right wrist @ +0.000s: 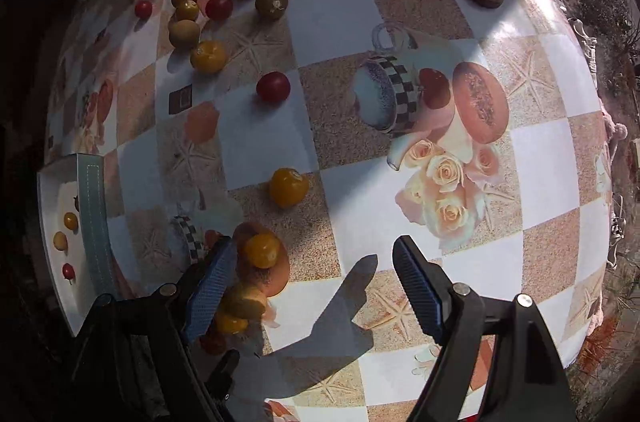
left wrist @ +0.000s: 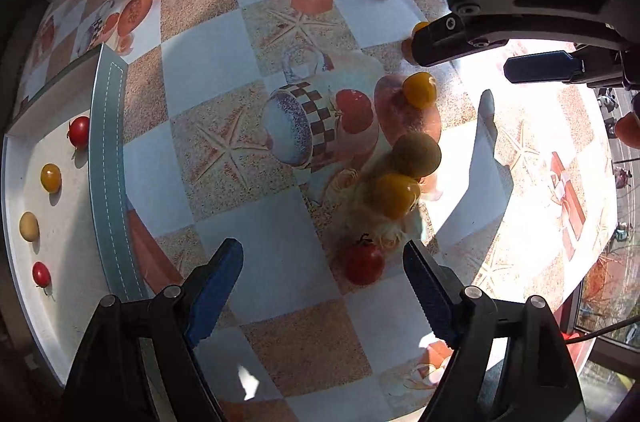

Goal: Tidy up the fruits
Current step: 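Grasp a red tomato with the left gripper while the right gripper grasps a yellow tomato, then carry both tomatoes into the white tray and release them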

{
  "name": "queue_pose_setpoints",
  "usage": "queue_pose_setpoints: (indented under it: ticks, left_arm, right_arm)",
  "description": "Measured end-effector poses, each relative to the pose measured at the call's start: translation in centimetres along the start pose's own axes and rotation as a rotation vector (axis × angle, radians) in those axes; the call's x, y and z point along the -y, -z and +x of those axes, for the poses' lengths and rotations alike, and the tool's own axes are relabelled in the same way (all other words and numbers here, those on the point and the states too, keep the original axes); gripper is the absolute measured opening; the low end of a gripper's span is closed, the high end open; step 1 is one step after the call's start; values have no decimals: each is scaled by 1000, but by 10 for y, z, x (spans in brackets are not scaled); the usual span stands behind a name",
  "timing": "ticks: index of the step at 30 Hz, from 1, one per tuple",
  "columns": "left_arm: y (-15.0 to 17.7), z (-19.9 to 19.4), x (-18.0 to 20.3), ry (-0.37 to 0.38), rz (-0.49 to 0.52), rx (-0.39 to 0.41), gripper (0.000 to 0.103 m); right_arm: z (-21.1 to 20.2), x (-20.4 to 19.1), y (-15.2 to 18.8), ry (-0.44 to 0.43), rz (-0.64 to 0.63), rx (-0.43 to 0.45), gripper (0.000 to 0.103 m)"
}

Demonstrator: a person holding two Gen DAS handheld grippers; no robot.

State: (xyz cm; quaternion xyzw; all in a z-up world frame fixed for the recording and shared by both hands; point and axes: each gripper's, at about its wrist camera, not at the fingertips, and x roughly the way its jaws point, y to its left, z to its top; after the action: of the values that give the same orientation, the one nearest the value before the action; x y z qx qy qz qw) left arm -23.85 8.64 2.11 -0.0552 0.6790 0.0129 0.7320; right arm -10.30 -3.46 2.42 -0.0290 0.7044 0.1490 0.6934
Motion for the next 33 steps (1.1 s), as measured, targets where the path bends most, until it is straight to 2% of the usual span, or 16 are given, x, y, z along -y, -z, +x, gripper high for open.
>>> queue_pose_setpoints:
  ticks: [2, 6, 9, 10, 11, 12, 13, 14, 18, 23, 27, 33]
  left_arm:
    - [-1, 3, 1, -7, -10, -9, 72]
    - [1, 5, 5, -35, -17, 2, 70]
    - [-4, 3, 11, -38, -18, 8, 63]
    - [0, 0, 12, -38, -15, 11, 57]
    - [1, -1, 15, -38, -12, 16, 49]
    - [2, -4, 18, -36, -8, 19, 43]
    - [2, -5, 20, -33, -5, 20, 30]
    - [3, -4, 22, -23, -6, 17, 21]
    - [5, -5, 14, 42, -40, 1, 20]
    - [9, -5, -12, 117, -87, -27, 20]
    - [13, -11, -20, 139, -90, -29, 20]
    - [11, -30, -36, 147, -84, -6, 20]
  right_arm:
    - [2, -6, -5, 8, -17, 5, 78]
    - [10, -16, -16, 17, -39, -1, 64]
    - [14, -21, -21, 41, -55, 5, 60]
    - [14, -25, -23, 51, -62, 11, 57]
    - [16, -26, -27, 63, -69, 13, 51]
    - [16, -28, -29, 76, -77, 16, 41]
    - [16, -29, -29, 83, -84, 19, 35]
    - [17, -32, -30, 77, -89, 21, 22]
    - [15, -42, -27, 39, -68, 15, 22]
    - [2, -27, -15, -15, -32, 11, 22]
    - [-9, -12, 9, -33, -12, 1, 22]
    - [-14, -10, 34, -65, 8, -8, 22]
